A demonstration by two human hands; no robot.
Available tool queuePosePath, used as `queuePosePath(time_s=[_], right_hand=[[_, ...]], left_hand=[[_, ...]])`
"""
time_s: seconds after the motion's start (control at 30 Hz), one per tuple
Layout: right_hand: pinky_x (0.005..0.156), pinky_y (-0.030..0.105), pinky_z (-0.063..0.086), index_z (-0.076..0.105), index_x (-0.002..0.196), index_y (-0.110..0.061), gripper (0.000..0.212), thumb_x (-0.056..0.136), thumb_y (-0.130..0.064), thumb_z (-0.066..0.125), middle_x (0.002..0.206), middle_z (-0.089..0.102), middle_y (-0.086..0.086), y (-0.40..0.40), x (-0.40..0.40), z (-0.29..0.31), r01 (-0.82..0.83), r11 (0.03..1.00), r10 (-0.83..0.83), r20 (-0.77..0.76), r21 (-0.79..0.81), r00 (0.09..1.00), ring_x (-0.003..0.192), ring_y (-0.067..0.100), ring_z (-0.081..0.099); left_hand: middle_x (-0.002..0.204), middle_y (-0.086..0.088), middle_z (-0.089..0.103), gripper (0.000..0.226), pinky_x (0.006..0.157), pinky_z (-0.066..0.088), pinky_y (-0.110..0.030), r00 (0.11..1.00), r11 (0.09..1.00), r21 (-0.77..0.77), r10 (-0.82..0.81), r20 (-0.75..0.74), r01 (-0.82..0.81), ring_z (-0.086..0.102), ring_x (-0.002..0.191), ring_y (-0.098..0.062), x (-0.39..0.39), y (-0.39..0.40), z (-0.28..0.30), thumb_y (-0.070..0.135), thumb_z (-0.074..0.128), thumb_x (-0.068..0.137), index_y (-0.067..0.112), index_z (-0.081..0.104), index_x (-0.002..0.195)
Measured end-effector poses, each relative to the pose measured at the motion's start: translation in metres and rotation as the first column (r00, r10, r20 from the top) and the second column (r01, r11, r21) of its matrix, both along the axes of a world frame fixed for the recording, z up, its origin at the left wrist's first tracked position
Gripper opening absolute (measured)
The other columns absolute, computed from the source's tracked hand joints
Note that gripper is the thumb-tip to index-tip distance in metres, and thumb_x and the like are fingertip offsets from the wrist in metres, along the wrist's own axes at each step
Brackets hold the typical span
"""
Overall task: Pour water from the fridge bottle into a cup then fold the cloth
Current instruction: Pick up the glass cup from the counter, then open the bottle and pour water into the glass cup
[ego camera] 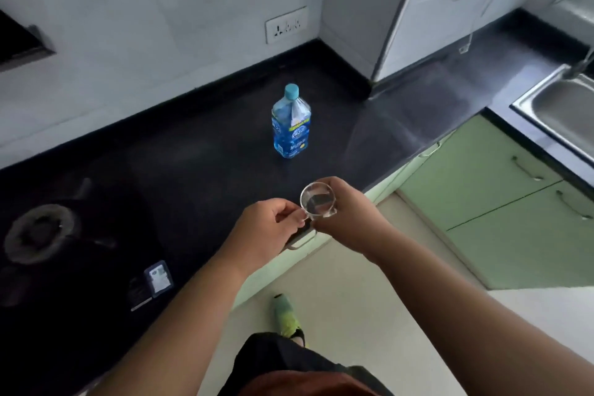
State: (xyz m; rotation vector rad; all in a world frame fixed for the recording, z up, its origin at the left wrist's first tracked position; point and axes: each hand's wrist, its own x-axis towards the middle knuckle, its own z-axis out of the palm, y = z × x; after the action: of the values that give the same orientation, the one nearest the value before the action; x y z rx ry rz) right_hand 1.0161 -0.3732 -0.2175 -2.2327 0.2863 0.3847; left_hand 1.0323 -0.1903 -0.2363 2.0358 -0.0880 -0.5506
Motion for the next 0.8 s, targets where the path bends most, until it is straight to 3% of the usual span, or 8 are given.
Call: queuePosePath(time_s=[0.07, 0.27, 0.33, 0.47, 0.6, 0.67, 0.73, 0.8], right_hand=[[0.078, 0.019, 0.049, 0.057, 0.133, -0.028, 0.062, 0.079, -0.013, 0.082, 0.121, 0.065, -0.008, -0.008, 0.024, -0.004, -0.048, 0.998, 0.048, -0.020, -0.026, 0.999, 0.110, 0.014, 0.063], [0.098, 0.034, 0.054, 0.055, 0.141, -0.028, 0.067, 0.079, -0.016, 0.079, 0.128, 0.066, -0.004, -0.014, 0.083, -0.024, -0.134, 0.990, 0.133, -0.023, -0.041, 0.991, 0.115, 0.017, 0.063], [0.096, 0.034, 0.054, 0.055, 0.140, -0.026, 0.063, 0.081, -0.018, 0.076, 0.127, 0.067, -0.002, -0.018, 0.105, -0.032, -0.183, 0.983, 0.183, -0.022, -0.030, 0.983, 0.114, 0.018, 0.065], [0.085, 0.038, 0.060, 0.057, 0.114, -0.019, 0.046, 0.077, -0.026, 0.083, 0.112, 0.068, -0.002, -0.039, 0.155, -0.048, -0.196, 0.980, 0.197, -0.025, 0.042, 0.980, 0.099, 0.020, 0.069], [0.073, 0.030, 0.052, 0.047, 0.123, -0.014, 0.057, 0.076, -0.015, 0.080, 0.129, 0.051, 0.006, -0.067, 0.201, -0.057, -0.092, 0.994, 0.090, 0.032, 0.065, 0.995, 0.102, 0.022, 0.059], [0.092, 0.030, 0.048, 0.036, 0.144, -0.016, 0.085, 0.075, -0.016, 0.086, 0.146, 0.040, 0.006, -0.075, 0.225, -0.059, -0.143, 0.986, 0.135, 0.085, 0.090, 0.987, 0.126, 0.023, 0.052], [0.116, 0.039, 0.039, 0.023, 0.158, -0.022, 0.110, 0.073, -0.020, 0.091, 0.163, 0.027, 0.002, -0.075, 0.249, -0.059, -0.263, 0.962, 0.255, 0.102, 0.074, 0.962, 0.147, 0.024, 0.036], [0.124, 0.043, 0.030, 0.018, 0.162, -0.027, 0.117, 0.072, -0.019, 0.092, 0.170, 0.018, -0.004, -0.073, 0.264, -0.063, -0.407, 0.913, 0.400, 0.113, 0.038, 0.909, 0.154, 0.022, 0.025]], left_hand=[[0.086, 0.013, 0.080, 0.015, 0.089, 0.061, -0.037, 1.000, 1.000, 0.018, 0.002, -0.003, -0.002, 0.075, 0.085, -0.003, 0.018, -0.007, -0.007, 0.035, 0.070, 0.099, 0.024, 0.078, 0.092], [0.087, 0.011, 0.080, 0.013, 0.093, 0.060, -0.043, 0.986, 0.987, 0.038, 0.156, -0.066, -0.153, 0.076, 0.087, -0.007, 0.061, -0.017, -0.029, 0.035, 0.073, 0.097, 0.026, 0.076, 0.088], [0.088, 0.010, 0.080, 0.014, 0.094, 0.060, -0.044, 0.972, 0.975, 0.045, 0.221, -0.074, -0.219, 0.076, 0.088, -0.008, 0.071, -0.022, -0.035, 0.036, 0.073, 0.096, 0.026, 0.076, 0.087], [0.089, 0.010, 0.080, 0.016, 0.094, 0.059, -0.047, 0.906, 0.909, 0.059, 0.417, -0.078, -0.413, 0.076, 0.089, -0.011, 0.088, -0.035, -0.053, 0.039, 0.071, 0.096, 0.026, 0.076, 0.087], [0.090, 0.011, 0.080, 0.017, 0.094, 0.060, -0.047, 0.795, 0.802, 0.103, 0.597, -0.109, -0.589, 0.076, 0.090, -0.009, 0.088, -0.051, -0.061, 0.043, 0.069, 0.096, 0.030, 0.076, 0.087], [0.091, 0.012, 0.079, 0.018, 0.095, 0.060, -0.046, 0.752, 0.761, 0.128, 0.649, -0.115, -0.636, 0.075, 0.091, -0.007, 0.088, -0.059, -0.066, 0.043, 0.067, 0.097, 0.030, 0.075, 0.088], [0.093, 0.011, 0.079, 0.018, 0.095, 0.059, -0.044, 0.714, 0.722, 0.144, 0.691, -0.111, -0.677, 0.075, 0.092, -0.008, 0.091, -0.066, -0.071, 0.042, 0.067, 0.098, 0.029, 0.075, 0.090], [0.094, 0.009, 0.080, 0.018, 0.097, 0.059, -0.045, 0.677, 0.687, 0.142, 0.727, -0.118, -0.713, 0.075, 0.093, -0.009, 0.093, -0.071, -0.076, 0.041, 0.066, 0.099, 0.027, 0.076, 0.092]])
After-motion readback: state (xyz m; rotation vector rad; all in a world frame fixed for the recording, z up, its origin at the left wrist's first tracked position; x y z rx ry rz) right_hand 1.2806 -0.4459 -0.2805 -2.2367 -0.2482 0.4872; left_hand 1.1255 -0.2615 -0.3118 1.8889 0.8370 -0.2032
